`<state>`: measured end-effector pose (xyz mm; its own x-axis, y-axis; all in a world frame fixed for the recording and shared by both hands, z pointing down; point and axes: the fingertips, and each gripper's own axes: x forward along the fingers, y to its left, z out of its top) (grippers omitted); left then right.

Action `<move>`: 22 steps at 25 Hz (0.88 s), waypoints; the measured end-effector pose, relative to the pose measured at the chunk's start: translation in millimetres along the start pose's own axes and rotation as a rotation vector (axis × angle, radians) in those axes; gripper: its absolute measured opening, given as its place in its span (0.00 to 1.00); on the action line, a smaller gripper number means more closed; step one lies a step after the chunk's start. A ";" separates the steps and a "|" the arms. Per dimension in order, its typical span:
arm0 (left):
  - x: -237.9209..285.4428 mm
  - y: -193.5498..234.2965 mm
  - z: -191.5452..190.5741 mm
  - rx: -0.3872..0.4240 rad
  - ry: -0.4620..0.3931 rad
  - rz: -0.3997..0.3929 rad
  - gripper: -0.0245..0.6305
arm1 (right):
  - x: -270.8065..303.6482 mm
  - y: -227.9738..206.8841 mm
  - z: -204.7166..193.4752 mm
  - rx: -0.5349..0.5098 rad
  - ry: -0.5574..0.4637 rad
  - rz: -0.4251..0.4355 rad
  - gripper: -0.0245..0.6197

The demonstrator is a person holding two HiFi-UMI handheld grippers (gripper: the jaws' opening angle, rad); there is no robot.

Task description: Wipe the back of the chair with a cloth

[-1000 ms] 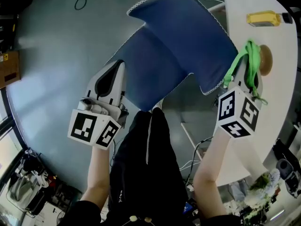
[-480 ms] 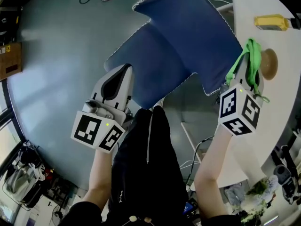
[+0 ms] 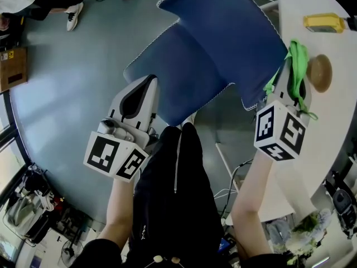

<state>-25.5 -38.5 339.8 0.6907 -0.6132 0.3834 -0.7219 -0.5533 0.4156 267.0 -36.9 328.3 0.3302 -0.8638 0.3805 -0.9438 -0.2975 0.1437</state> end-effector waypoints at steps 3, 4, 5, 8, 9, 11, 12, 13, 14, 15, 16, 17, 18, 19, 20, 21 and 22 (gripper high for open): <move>-2.1 1.0 -6.1 0.001 0.003 -0.005 0.04 | -1.9 11.4 -7.6 -0.019 -0.001 0.022 0.11; -2.3 0.2 -9.0 0.001 0.004 -0.007 0.04 | -2.7 13.6 -11.2 -0.026 0.000 0.027 0.11; -2.1 -1.3 -11.4 0.001 0.005 -0.009 0.04 | -3.3 14.9 -14.0 -0.032 0.001 0.032 0.11; -3.9 -5.8 -13.4 -0.001 0.011 -0.012 0.04 | -5.9 20.5 -17.7 -0.044 0.014 0.053 0.11; -5.6 -5.3 -13.5 -0.001 0.014 -0.012 0.04 | -6.4 24.8 -19.7 -0.049 0.022 0.062 0.11; -8.4 -2.4 -14.4 -0.002 0.018 -0.011 0.04 | -5.6 34.3 -26.9 -0.058 0.040 0.078 0.11; -9.1 -0.4 -14.9 -0.003 0.018 -0.009 0.04 | -4.6 38.5 -31.1 -0.060 0.046 0.085 0.11; -9.5 1.9 -15.5 -0.004 0.018 -0.007 0.04 | -3.2 42.1 -35.5 -0.062 0.053 0.091 0.11; -9.7 4.7 -16.2 -0.005 0.017 -0.005 0.04 | -1.3 45.5 -40.8 -0.063 0.062 0.096 0.11; -9.9 7.9 -17.3 -0.005 0.018 -0.001 0.04 | 1.1 49.0 -47.3 -0.065 0.075 0.100 0.11; -10.0 11.1 -18.9 -0.005 0.019 0.004 0.04 | 3.6 52.3 -54.6 -0.067 0.090 0.103 0.11; -10.2 13.3 -21.0 -0.006 0.021 0.008 0.04 | 5.4 54.8 -61.7 -0.069 0.102 0.105 0.11; -10.1 14.1 -23.0 -0.007 0.023 0.012 0.04 | 6.5 55.9 -67.9 -0.072 0.112 0.107 0.11; -10.0 13.8 -24.8 -0.007 0.024 0.015 0.04 | 7.2 56.1 -73.0 -0.075 0.121 0.110 0.11; -10.2 13.6 -26.1 -0.008 0.024 0.018 0.04 | 8.0 56.2 -77.2 -0.078 0.128 0.112 0.11; -10.9 14.1 -27.0 -0.009 0.024 0.022 0.04 | 8.9 57.2 -80.6 -0.081 0.134 0.114 0.11; -11.9 15.3 -27.4 -0.011 0.025 0.026 0.04 | 10.1 58.8 -83.0 -0.087 0.139 0.115 0.11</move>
<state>-43.5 -24.2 364.3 0.6727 -0.6128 0.4146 -0.7391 -0.5312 0.4141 215.8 -29.4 416.4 0.2243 -0.8237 0.5208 -0.9729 -0.1586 0.1682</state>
